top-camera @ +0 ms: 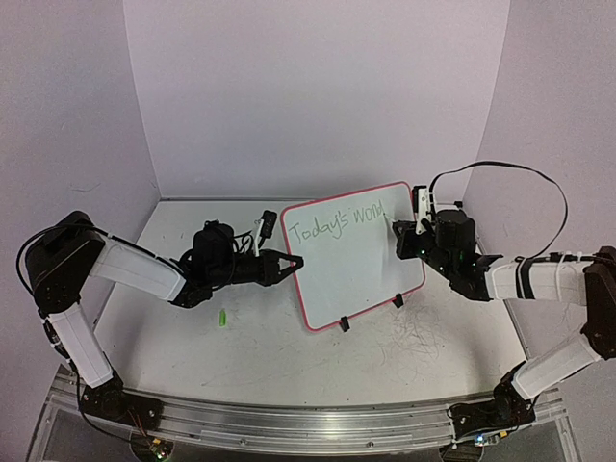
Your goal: Write a sentence on the whiteboard
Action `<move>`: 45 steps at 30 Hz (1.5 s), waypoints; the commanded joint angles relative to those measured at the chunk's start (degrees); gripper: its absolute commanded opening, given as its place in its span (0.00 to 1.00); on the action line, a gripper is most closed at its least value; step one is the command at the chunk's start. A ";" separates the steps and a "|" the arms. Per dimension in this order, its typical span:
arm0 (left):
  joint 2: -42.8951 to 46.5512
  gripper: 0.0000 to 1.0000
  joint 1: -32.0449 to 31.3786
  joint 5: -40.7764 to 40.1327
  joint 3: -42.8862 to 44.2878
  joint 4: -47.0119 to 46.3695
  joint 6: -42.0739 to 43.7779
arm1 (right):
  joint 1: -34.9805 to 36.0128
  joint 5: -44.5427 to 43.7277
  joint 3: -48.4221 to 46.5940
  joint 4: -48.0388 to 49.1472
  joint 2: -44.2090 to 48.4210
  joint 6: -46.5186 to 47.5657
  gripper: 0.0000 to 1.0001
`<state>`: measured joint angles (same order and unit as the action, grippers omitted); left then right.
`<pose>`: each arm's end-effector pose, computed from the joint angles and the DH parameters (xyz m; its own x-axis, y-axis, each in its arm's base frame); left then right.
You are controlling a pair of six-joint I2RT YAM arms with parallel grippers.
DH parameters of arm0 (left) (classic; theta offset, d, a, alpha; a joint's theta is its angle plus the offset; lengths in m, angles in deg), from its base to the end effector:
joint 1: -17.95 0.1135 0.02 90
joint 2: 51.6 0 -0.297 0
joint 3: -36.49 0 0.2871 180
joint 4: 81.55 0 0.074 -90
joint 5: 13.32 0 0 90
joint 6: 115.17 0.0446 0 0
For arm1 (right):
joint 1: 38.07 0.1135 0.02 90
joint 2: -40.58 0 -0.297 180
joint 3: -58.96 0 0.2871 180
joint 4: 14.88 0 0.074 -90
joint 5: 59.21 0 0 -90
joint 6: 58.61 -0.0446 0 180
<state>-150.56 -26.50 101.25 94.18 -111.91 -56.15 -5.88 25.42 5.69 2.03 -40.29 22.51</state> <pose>0.2687 -0.2895 0.1958 -0.5937 -0.0734 -0.8013 0.7264 0.3797 -0.5729 0.2931 0.1795 0.2518 -0.2250 0.0400 -0.9735 -0.4229 0.8961 0.1345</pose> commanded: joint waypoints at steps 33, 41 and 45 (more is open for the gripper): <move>3.28 0.00 -0.11 0.82 -0.39 0.30 1.63 | -0.73 -2.96 -3.49 0.73 -1.00 -1.30 0.00; 3.25 0.00 -0.11 0.81 -0.38 0.40 1.71 | -1.03 -3.32 -5.14 1.01 -2.44 -1.19 0.00; 3.08 0.00 -0.11 0.89 -0.23 0.37 1.76 | -1.01 -2.69 -5.44 2.03 -2.62 -0.05 0.00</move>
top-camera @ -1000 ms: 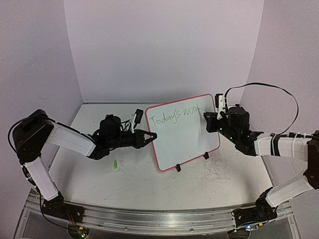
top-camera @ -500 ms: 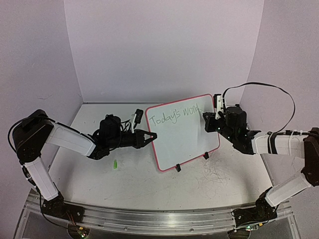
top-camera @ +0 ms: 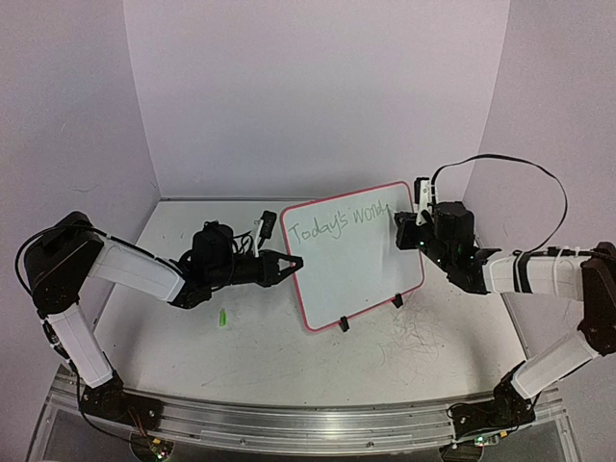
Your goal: Write a sentence on the whiteboard
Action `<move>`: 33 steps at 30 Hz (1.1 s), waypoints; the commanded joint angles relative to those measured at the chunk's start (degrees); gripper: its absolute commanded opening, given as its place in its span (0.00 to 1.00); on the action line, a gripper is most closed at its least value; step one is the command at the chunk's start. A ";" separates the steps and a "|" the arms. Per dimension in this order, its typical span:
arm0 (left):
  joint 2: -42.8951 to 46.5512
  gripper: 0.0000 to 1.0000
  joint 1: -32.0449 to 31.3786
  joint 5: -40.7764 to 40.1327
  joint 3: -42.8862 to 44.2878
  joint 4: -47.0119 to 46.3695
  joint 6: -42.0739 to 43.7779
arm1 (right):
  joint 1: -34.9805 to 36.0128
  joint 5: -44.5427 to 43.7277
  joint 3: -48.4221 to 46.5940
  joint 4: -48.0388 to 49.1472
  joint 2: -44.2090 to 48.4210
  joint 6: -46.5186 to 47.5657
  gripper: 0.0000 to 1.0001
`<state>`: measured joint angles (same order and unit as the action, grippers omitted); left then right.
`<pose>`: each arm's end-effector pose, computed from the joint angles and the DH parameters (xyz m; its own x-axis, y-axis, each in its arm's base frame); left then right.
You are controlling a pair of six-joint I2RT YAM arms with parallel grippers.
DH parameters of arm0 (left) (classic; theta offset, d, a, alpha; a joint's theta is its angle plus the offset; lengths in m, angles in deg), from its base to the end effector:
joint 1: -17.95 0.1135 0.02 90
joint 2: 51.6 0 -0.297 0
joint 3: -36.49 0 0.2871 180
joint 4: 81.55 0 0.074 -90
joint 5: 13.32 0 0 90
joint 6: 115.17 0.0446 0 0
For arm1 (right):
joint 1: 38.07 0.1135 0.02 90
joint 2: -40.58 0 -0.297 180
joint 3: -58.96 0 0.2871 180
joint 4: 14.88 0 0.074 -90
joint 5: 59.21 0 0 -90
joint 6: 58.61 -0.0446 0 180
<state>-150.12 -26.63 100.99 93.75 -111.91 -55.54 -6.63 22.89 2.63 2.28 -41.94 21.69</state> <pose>0.2666 -0.2885 0.1962 -0.5852 -0.0702 -0.8079 0.7322 0.3823 -0.5636 0.3067 0.1803 0.2627 -0.1995 0.0736 -0.9771 -0.3725 0.9166 0.1451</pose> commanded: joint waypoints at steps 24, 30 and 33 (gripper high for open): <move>2.81 0.00 0.01 1.06 0.10 0.47 1.19 | 0.38 4.34 1.69 0.01 1.40 0.22 0.00; 2.81 0.00 0.02 1.08 0.07 0.48 1.10 | 0.44 3.64 3.18 -0.30 2.00 -0.04 0.00; 2.93 0.00 0.02 1.08 0.07 0.47 1.10 | 0.40 3.15 3.38 -0.36 1.98 -0.07 0.00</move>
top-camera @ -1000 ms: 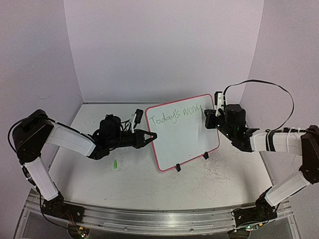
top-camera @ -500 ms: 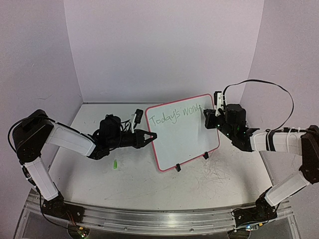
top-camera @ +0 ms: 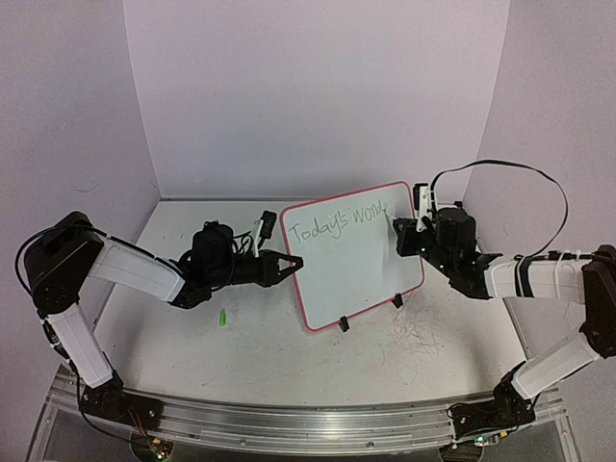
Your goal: Write a sentence on the whiteboard
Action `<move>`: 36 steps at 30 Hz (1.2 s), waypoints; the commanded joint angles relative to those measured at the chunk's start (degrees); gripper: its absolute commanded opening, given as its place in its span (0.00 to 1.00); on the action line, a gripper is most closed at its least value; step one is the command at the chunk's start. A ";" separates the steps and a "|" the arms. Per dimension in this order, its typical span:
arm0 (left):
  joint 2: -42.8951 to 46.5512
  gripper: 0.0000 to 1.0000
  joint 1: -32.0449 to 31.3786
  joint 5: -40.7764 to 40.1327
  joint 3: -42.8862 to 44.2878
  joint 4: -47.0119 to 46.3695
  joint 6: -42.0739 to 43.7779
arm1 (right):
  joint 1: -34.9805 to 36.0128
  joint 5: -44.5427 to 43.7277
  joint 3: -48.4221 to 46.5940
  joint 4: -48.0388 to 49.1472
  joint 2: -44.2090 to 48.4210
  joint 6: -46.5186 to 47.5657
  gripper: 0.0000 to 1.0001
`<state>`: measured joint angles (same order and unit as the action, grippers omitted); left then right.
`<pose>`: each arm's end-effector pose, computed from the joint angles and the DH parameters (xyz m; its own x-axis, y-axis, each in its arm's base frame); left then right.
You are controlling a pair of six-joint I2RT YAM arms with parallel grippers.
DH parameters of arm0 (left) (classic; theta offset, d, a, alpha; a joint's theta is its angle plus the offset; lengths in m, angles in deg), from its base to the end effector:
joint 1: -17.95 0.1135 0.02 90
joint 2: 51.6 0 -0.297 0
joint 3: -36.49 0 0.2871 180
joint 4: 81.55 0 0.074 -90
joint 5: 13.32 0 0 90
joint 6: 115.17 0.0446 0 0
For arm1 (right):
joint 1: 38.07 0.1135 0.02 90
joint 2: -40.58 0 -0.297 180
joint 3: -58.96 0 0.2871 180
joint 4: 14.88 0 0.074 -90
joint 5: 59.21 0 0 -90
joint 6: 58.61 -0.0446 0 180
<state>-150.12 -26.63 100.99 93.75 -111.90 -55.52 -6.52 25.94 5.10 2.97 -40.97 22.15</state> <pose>0.2666 -0.2885 0.1962 -0.5850 -0.0700 -0.8080 0.7324 0.3824 -0.5634 0.2979 0.1785 0.2536 -0.2161 0.0551 -0.9748 -0.4212 0.8955 0.1439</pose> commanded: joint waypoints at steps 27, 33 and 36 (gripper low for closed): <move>3.20 0.00 0.03 0.88 -0.10 0.53 1.08 | 0.06 -1.98 0.09 -0.08 5.46 -0.25 0.00; 2.83 0.00 0.02 1.19 0.23 0.54 1.05 | -0.84 -0.66 -1.25 0.48 4.47 -0.13 0.00; 3.03 0.00 0.01 1.13 0.12 0.53 0.99 | -1.08 -1.18 -2.29 0.86 2.81 0.17 0.00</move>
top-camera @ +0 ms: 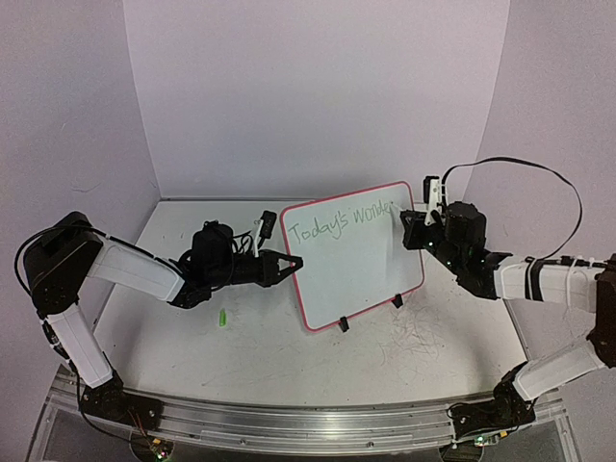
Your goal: Write a sentence on the whiteboard
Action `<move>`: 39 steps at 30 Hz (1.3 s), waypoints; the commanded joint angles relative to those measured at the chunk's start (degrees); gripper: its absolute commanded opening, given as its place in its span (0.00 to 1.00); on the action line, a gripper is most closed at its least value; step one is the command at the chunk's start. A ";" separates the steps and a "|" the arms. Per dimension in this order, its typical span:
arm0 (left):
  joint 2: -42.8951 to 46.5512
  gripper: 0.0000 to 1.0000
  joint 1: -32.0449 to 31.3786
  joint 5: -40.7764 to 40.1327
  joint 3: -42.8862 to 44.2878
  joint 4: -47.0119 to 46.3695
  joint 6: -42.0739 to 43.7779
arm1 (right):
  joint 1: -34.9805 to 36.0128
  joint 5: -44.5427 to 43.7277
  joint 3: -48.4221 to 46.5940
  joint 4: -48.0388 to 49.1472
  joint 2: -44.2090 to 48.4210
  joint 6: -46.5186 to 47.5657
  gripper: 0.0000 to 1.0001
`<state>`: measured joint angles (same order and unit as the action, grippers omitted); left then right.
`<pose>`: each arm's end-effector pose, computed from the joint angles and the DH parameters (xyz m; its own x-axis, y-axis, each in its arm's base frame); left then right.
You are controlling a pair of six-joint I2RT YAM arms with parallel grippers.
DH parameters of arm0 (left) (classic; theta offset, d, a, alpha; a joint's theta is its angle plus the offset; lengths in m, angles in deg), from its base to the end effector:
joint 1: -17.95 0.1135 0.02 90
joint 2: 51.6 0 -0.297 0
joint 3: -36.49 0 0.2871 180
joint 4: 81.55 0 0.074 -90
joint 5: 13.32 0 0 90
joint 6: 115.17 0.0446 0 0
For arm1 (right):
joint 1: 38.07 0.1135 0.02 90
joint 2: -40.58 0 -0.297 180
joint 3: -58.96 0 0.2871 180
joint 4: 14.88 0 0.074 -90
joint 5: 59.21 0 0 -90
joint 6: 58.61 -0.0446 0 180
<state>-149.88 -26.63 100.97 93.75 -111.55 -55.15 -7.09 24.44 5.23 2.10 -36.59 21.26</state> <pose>0.2663 -0.2882 0.1971 -0.5813 -0.0666 -0.8109 0.7352 0.3839 -0.5586 0.2898 0.1682 0.2756 -0.1684 0.1028 -0.9803 -0.3939 0.9047 0.1625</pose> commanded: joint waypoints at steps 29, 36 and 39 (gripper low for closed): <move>2.92 0.00 0.02 1.18 0.12 0.14 0.92 | -0.85 -0.98 -1.19 0.79 -3.96 0.12 0.00; 2.95 0.00 0.02 1.18 0.07 0.24 0.81 | -0.85 -0.14 1.31 0.60 -2.65 -0.80 0.00; 2.83 0.00 -0.01 1.28 0.11 0.18 0.71 | -0.81 0.18 1.70 0.66 -2.33 -0.88 0.00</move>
<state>-149.82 -26.63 100.99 93.75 -111.48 -55.23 -7.68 24.20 5.96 2.96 -40.52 21.11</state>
